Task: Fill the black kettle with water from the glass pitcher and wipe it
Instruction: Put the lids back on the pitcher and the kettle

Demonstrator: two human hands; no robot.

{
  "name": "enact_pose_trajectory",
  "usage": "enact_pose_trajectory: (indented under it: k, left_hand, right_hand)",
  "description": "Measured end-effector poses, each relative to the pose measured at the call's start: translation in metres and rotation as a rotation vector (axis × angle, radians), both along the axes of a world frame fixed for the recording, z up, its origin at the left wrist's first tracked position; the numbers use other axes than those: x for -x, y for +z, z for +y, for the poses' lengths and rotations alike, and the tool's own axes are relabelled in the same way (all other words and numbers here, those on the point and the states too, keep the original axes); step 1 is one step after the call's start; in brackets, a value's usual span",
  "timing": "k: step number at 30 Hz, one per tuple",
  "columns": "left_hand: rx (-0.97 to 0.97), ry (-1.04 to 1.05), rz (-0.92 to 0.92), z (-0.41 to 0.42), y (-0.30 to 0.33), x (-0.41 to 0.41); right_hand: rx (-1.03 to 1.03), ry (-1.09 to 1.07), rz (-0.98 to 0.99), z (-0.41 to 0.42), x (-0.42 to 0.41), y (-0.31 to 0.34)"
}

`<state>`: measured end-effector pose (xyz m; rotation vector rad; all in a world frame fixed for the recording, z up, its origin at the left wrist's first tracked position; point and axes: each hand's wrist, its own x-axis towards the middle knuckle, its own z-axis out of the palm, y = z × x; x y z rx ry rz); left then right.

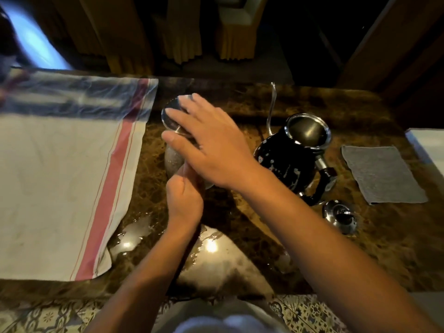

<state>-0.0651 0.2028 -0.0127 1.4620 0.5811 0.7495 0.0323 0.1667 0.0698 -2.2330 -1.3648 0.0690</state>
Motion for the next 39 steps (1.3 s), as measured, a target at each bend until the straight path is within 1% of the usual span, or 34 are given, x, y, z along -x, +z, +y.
enact_pose_trajectory:
  k: [4,7,9,11,13,14,16,18,21,24,29,33,39]
  left_hand:
    - [-0.13,0.193,0.191,-0.005,-0.001,-0.004]
    - [-0.153,0.264,0.228,-0.02,0.011,-0.008]
    - [-0.241,0.318,0.272,-0.029,0.014,-0.005]
    - [-0.365,0.43,0.307,-0.037,0.014,0.0]
    - [-0.483,0.54,0.272,-0.047,0.015,0.006]
    - [-0.543,0.562,0.242,-0.056,0.017,0.009]
    - [-0.63,0.522,0.224,-0.078,0.021,0.011]
    - [-0.625,0.424,0.231,-0.104,0.02,0.006]
    - [-0.492,0.263,0.243,-0.144,0.018,-0.015]
    - [-0.5,0.131,0.277,-0.171,0.019,-0.042]
    - [-0.552,0.003,0.29,-0.193,0.016,-0.076]
    - [-0.55,-0.09,0.269,-0.197,0.013,-0.089]
    - [-0.545,-0.149,0.239,-0.193,0.004,-0.09]
  right_hand:
    - [0.044,0.124,0.046,-0.011,-0.014,0.019]
    - [0.062,0.237,0.046,-0.038,-0.026,0.041]
    - [-0.07,0.274,0.079,-0.075,-0.035,0.049]
    - [-0.296,0.254,0.068,-0.124,-0.048,0.051]
    - [-0.487,0.184,0.122,-0.176,-0.066,0.048]
    - [-0.546,0.145,0.159,-0.2,-0.075,0.044]
    - [-0.592,0.051,0.236,-0.243,-0.092,0.03]
    - [-0.55,-0.057,0.32,-0.276,-0.106,0.007]
    - [-0.332,-0.203,0.348,-0.315,-0.122,-0.037]
    - [-0.154,-0.305,0.333,-0.34,-0.126,-0.079]
    - [-0.044,-0.341,0.343,-0.348,-0.114,-0.114]
    - [-0.044,-0.361,0.345,-0.347,-0.107,-0.128]
    - [-0.05,-0.351,0.328,-0.344,-0.105,-0.139]
